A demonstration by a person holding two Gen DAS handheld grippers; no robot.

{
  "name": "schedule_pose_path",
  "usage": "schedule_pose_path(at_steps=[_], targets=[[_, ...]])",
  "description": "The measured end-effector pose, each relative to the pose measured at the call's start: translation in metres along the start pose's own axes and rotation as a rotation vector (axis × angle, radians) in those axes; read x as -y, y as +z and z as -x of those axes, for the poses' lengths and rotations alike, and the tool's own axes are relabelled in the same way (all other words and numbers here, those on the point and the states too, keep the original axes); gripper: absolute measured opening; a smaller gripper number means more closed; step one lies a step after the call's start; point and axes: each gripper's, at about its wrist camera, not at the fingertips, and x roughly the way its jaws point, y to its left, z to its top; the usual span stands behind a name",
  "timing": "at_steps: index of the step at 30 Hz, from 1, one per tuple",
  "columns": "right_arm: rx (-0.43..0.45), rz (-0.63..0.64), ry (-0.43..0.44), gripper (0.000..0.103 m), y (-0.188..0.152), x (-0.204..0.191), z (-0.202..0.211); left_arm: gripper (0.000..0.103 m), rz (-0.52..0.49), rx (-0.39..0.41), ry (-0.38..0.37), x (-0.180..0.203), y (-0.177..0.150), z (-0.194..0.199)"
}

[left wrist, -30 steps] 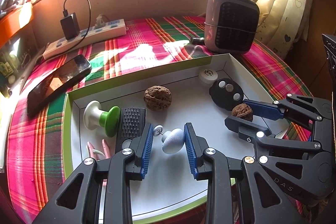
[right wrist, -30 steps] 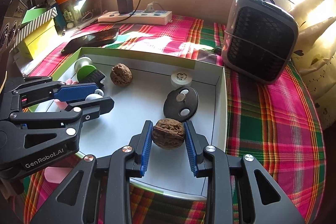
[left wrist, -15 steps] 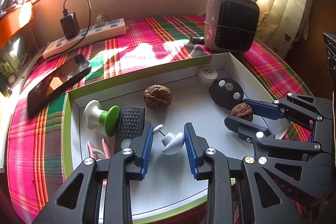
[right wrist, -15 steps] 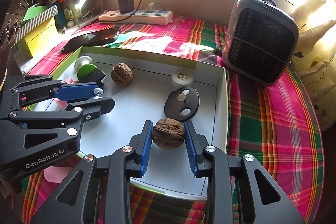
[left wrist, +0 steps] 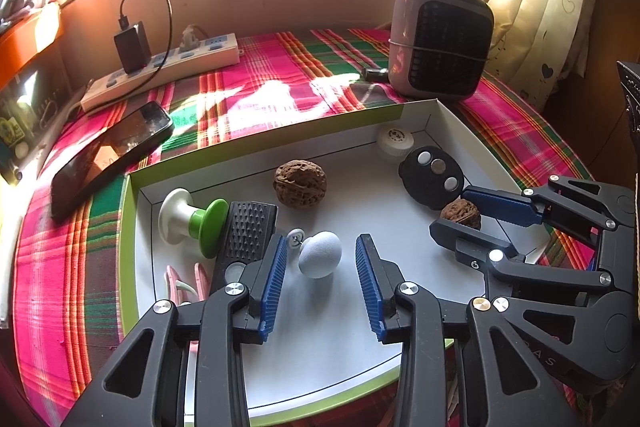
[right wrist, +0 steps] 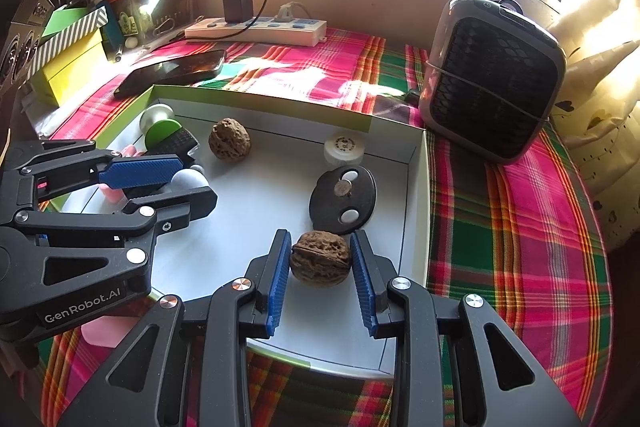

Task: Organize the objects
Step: 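Open the left tool to release the knob while the right tool releases the walnut in the box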

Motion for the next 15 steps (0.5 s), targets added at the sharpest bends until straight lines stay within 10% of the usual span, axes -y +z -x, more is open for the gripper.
schedule_pose_path(at_steps=[15], targets=[[0.014, -0.006, -0.021, 0.032, -0.0007, 0.0008, 0.0086, 0.037, 0.01, 0.006, -0.007, -0.0006, -0.0036, 0.0044]])
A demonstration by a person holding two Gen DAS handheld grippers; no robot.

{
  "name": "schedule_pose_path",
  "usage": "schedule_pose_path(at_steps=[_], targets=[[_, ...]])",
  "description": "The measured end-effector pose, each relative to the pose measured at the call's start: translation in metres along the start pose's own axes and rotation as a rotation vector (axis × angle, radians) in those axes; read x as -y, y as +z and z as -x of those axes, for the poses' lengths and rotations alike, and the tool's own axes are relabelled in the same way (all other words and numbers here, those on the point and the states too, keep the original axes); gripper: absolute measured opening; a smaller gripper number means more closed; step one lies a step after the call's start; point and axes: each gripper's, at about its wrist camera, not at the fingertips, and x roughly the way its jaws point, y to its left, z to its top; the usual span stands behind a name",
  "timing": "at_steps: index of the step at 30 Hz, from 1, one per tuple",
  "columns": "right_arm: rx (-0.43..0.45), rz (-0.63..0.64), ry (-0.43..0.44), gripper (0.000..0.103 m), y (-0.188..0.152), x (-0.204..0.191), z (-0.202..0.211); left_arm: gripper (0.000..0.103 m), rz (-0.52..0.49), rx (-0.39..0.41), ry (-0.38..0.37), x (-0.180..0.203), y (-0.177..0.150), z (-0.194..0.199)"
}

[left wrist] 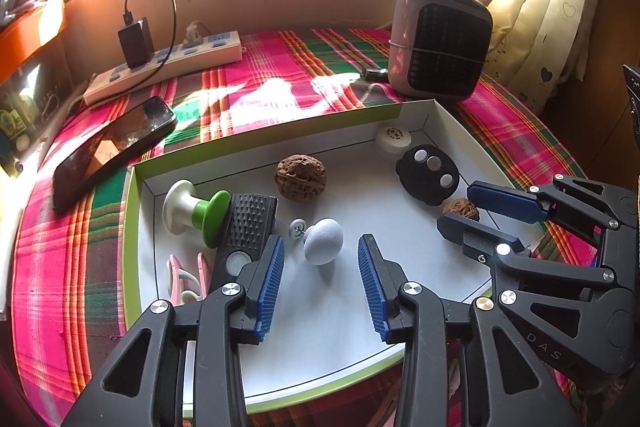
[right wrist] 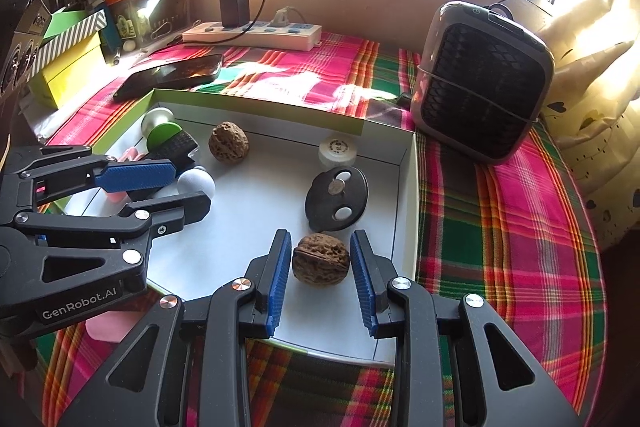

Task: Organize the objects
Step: 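Open the left tool to release the knob while the right tool releases the walnut in the box, then withdraw both tools from the box toward the pink clip and white USB cable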

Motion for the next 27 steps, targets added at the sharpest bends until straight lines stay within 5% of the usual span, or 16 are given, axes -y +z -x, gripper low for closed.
schedule_pose_path(at_steps=[6, 8, 27], targets=[[0.011, -0.006, -0.005, 0.033, -0.001, 0.0, 0.005, 0.038, 0.004, 0.008, -0.002, -0.001, -0.004, 0.008], [0.017, -0.011, -0.01, 0.044, -0.002, 0.001, 0.007, 0.038, 0.009, 0.011, 0.001, -0.002, -0.004, 0.011], [0.067, -0.077, 0.006, 0.045, -0.013, 0.001, 0.033, 0.041, 0.01, 0.054, -0.016, 0.002, -0.018, 0.043]])
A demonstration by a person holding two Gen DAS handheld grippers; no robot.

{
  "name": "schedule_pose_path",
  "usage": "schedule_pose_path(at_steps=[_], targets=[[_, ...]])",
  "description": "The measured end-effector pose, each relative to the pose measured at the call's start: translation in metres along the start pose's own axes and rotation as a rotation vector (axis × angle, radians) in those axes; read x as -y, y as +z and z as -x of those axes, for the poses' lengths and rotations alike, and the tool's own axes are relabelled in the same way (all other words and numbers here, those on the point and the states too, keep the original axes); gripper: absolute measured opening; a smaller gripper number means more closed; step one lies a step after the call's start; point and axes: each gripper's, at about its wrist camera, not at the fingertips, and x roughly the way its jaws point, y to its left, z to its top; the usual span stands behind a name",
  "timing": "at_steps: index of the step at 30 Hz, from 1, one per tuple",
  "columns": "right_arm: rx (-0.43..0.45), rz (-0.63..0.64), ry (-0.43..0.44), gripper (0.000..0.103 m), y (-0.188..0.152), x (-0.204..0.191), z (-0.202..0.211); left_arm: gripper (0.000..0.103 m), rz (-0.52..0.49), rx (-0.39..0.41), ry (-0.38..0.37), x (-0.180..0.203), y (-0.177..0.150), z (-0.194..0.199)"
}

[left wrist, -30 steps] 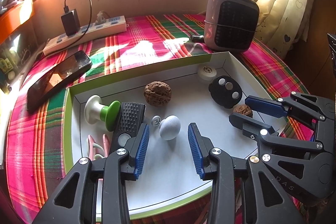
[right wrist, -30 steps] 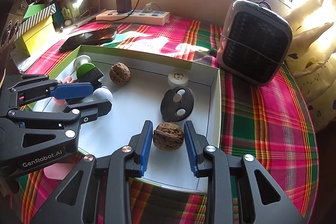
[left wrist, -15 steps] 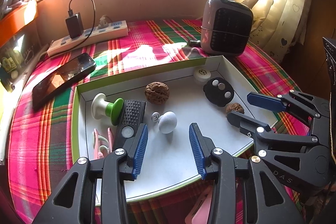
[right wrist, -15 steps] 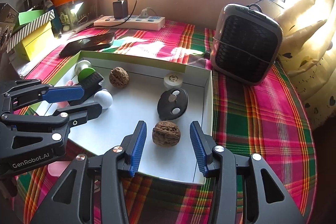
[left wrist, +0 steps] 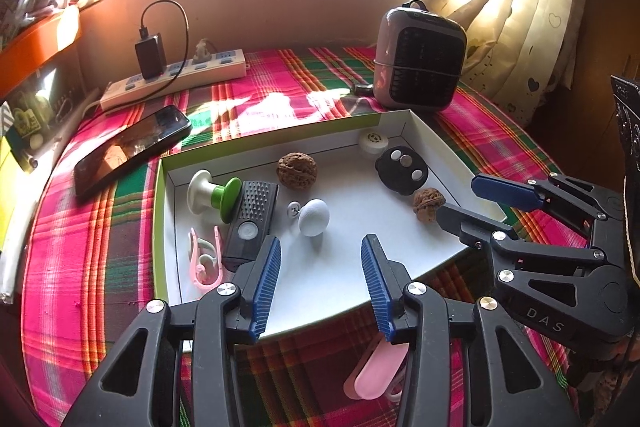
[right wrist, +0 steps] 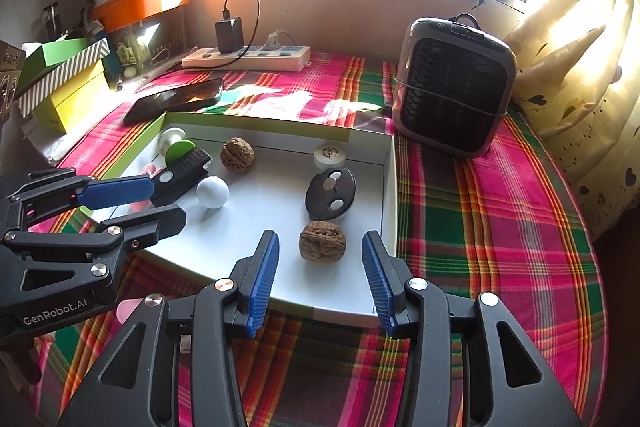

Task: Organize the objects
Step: 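Withdraw both tools from the box toward the pink clip and white USB cable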

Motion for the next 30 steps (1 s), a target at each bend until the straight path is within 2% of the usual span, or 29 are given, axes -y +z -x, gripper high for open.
schedule_pose_path(at_steps=[18, 30], targets=[[0.036, -0.026, 0.022, 0.045, -0.023, -0.004, 0.029, 0.041, 0.051, 0.027, -0.045, -0.006, -0.026, 0.03], [0.041, -0.048, 0.029, 0.045, -0.039, -0.001, 0.04, 0.041, 0.006, 0.004, -0.075, 0.006, -0.044, 0.033]])
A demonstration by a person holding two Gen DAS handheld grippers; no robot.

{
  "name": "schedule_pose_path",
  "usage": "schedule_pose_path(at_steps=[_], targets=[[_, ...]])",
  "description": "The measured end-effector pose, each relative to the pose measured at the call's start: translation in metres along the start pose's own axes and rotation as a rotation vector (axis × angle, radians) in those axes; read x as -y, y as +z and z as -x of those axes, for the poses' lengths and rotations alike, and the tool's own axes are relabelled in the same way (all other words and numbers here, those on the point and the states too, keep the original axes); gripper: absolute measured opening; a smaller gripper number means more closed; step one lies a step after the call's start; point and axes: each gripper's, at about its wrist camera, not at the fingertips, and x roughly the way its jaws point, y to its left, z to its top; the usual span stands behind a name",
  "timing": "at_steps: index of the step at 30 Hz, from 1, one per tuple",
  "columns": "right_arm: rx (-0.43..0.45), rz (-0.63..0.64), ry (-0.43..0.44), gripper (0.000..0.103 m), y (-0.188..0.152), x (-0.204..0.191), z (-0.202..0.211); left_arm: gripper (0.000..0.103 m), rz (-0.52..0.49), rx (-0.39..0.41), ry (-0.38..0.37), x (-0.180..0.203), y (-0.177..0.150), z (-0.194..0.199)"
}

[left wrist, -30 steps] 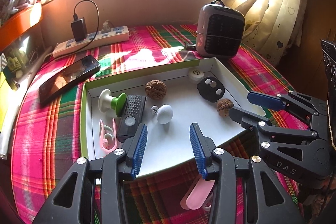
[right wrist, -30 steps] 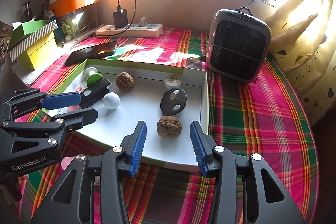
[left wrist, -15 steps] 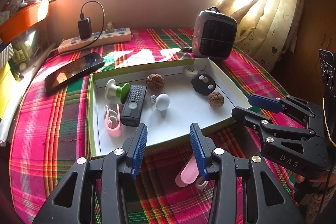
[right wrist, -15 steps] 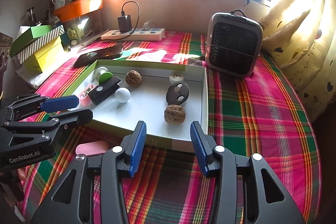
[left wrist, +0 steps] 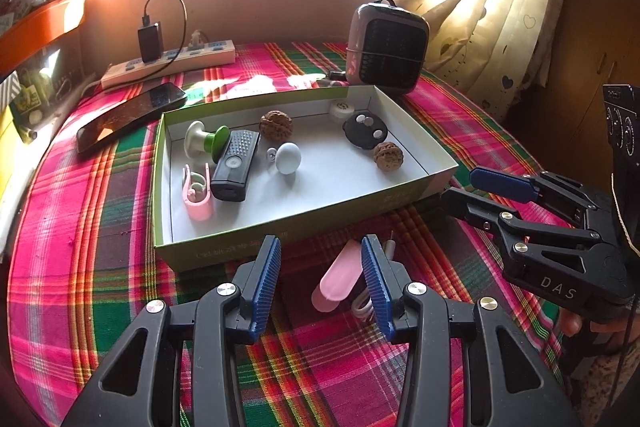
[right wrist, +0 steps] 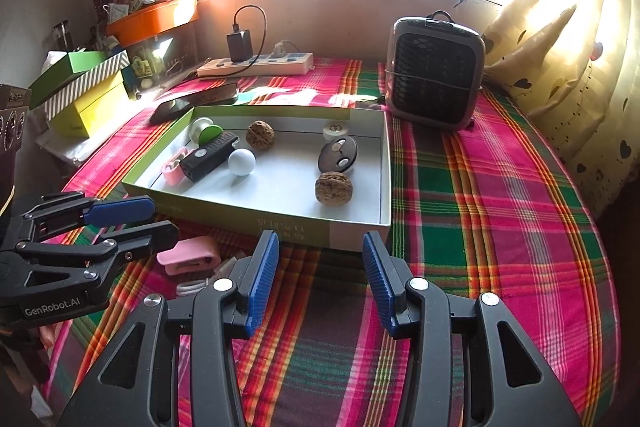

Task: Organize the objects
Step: 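Withdraw both tools from the box toward the pink clip and white USB cable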

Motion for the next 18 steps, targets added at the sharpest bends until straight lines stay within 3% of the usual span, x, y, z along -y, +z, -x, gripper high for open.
schedule_pose_path(at_steps=[9, 18], targets=[[-0.01, -0.004, 0.011, 0.045, -0.008, -0.003, 0.001, 0.041, -0.042, -0.065, 0.004, 0.008, -0.004, -0.016], [-0.018, -0.001, 0.015, 0.045, -0.011, -0.004, 0.0, 0.041, -0.021, -0.092, 0.029, 0.004, -0.004, -0.029]])
